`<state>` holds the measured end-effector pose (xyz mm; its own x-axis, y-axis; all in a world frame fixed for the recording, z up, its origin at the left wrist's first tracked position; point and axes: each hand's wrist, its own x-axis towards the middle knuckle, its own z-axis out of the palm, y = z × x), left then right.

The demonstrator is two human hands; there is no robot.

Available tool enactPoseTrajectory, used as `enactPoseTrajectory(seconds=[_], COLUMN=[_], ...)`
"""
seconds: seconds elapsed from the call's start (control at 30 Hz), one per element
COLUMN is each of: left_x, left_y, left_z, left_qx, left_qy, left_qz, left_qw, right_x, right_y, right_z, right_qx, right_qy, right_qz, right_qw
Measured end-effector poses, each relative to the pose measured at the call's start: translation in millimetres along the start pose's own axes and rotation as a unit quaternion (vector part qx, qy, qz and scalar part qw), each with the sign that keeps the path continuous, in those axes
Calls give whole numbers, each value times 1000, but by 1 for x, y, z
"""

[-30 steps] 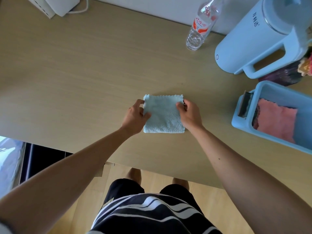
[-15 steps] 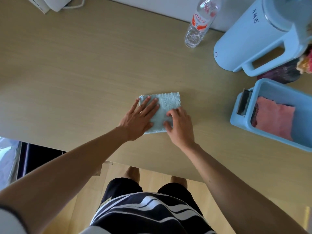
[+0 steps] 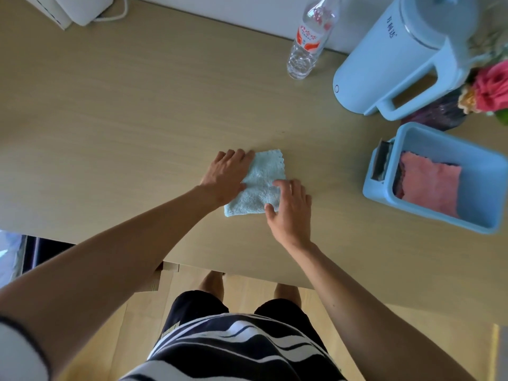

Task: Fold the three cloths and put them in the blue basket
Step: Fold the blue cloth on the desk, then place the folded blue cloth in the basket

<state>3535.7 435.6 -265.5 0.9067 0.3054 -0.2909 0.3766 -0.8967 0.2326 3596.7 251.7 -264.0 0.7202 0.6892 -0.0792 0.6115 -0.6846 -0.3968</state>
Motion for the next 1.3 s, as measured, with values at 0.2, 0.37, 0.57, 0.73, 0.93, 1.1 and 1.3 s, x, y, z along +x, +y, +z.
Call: enactPoseTrajectory(seconds=[0.2, 0.37, 0.57, 0.73, 0.93, 1.1, 1.3], left_x=[12, 4, -8, -4, 20, 50, 96], left_y=[11, 25, 66, 137, 220, 269, 302], left_z=[-17, -56, -119, -150, -160, -151, -123], left_qx=[-125, -288, -530, -679, -718, -639, -395], left_qy=[-60, -100, -55, 28, 46, 81, 36], left_qz=[-92, -98, -74, 3, 17, 14, 80], left_qw=[986, 947, 843, 733, 694, 765, 914], right_x=[-11, -10, 10, 14, -6, -16, 12], right_y=[12, 15, 21, 49, 103, 162, 225], right_z=[-18, -47, -116, -188, -251, -292, -306], right_qx=[70, 169, 407, 654, 641, 498, 192], right_qy=[18, 42, 82, 64, 112, 118, 30], right_qz=[34, 34, 168, 261, 209, 174, 169], right_qw=[997, 984, 894, 707, 730, 842, 966])
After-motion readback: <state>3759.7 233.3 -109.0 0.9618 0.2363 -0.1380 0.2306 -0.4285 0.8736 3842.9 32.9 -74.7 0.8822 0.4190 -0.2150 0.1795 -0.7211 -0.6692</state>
